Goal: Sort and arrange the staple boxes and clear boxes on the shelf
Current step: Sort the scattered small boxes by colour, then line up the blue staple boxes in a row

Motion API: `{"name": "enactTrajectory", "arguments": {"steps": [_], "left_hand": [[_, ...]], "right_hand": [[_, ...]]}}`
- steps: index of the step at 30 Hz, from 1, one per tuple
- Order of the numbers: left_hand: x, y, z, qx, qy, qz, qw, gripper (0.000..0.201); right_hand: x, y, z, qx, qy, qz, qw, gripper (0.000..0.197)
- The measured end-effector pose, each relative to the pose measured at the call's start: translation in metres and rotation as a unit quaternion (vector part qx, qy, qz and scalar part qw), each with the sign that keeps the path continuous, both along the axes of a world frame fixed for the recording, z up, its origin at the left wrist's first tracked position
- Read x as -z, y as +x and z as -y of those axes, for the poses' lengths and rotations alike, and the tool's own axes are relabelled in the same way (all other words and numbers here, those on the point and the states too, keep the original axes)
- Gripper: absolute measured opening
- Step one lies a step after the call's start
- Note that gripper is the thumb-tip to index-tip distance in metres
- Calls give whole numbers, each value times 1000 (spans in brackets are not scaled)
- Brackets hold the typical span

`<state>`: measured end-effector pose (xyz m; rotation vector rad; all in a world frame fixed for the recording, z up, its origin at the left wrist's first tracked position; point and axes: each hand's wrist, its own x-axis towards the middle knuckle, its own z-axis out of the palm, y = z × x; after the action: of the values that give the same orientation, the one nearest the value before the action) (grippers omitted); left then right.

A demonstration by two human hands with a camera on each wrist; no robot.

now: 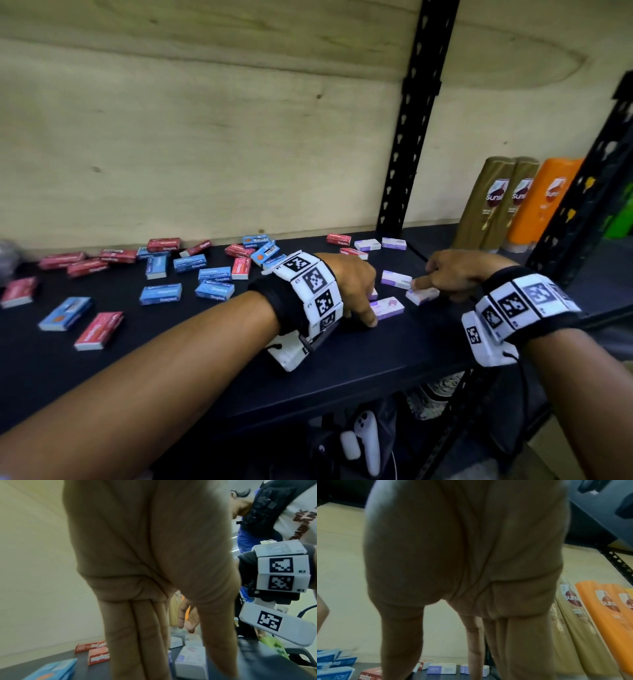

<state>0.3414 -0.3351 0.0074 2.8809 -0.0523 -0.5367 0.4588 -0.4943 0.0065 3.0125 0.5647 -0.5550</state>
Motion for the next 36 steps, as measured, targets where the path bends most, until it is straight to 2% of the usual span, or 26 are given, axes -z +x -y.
{"name": "enactTrajectory", "arguments": {"steps": [4, 7, 10, 14, 20, 23, 30, 36], "left_hand": [[-1, -14, -23, -33, -111, -37, 993, 48], [-5, -33, -57, -73, -162, -12, 984, 39], [-13, -53, -101, -116, -132, 12, 984, 36], [-25, -90, -166, -178, -80, 28, 980, 32], [-34, -149, -255, -273, 48, 31, 960, 27], [-32, -167, -286, -309, 74, 14, 948, 25], [-15, -151, -312, -309, 61, 22, 949, 31], [4, -112, -307, -312, 92, -3, 946, 54]], "right_hand": [[-14, -12, -11, -52, -49, 37, 997, 56], [-24, -21, -32, -105, -14, 55, 993, 43], [-29, -27, -62, -161, 53, 71, 983, 31], [-29, -34, -114, -239, 97, 32, 966, 29], [-32, -62, -209, -339, 101, 2, 935, 28], [-32, -75, -256, -376, 90, -9, 922, 30], [-22, -85, -338, -422, 37, -6, 906, 34], [-11, -81, -363, -438, -3, -3, 899, 48]]}}
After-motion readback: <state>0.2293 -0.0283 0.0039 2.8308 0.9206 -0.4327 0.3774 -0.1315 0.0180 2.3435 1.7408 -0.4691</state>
